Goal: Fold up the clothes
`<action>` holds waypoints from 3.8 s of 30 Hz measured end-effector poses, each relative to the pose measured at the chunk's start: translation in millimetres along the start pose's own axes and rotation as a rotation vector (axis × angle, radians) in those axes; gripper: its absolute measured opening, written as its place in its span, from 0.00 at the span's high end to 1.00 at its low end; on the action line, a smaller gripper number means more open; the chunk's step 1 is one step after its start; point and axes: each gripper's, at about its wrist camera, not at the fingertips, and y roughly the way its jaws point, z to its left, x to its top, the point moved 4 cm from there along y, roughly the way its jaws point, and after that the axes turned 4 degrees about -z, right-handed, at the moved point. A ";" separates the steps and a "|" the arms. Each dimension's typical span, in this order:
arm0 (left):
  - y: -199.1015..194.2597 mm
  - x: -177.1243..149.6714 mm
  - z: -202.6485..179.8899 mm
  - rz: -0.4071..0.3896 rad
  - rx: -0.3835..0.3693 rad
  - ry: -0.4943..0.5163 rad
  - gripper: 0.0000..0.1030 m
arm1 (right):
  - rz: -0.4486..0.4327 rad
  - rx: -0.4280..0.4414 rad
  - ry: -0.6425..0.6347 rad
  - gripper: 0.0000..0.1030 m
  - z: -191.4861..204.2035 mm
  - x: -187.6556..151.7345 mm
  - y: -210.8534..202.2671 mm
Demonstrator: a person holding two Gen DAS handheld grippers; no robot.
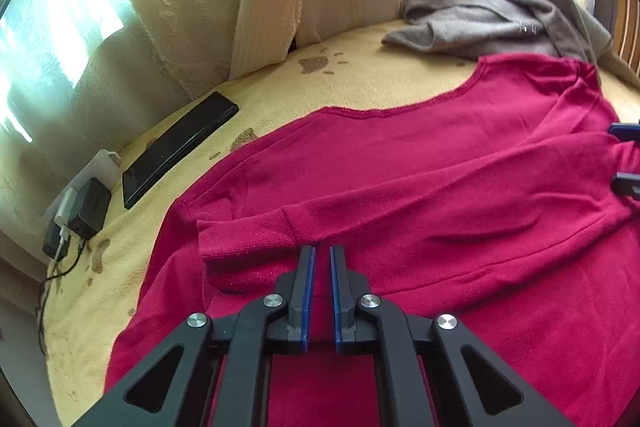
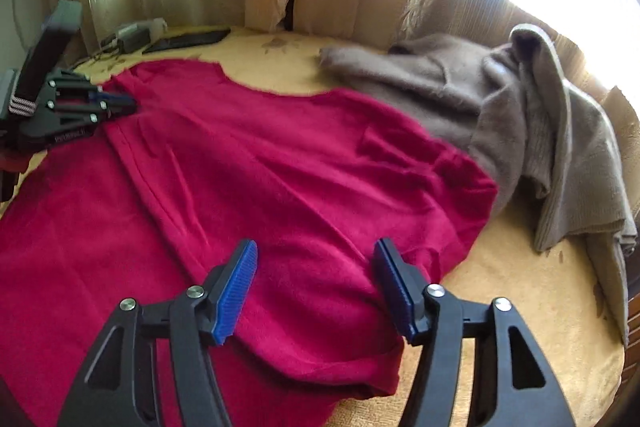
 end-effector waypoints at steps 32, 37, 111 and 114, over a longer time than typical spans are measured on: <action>-22.7 -37.1 10.3 -0.020 -0.182 -0.219 0.91 | -0.076 -0.009 0.283 0.00 -52.7 -39.9 -78.7; -23.0 -42.8 18.9 -0.047 -0.246 -0.315 0.91 | -0.064 -0.052 0.190 0.00 -38.7 -50.3 -83.0; -209.0 -306.0 94.7 -0.319 -0.086 -0.921 0.81 | 0.146 0.629 -0.611 0.57 438.7 12.8 6.8; -209.1 -308.4 97.8 -0.317 -0.116 -0.949 0.81 | 0.135 0.651 -0.609 0.76 445.3 11.8 4.3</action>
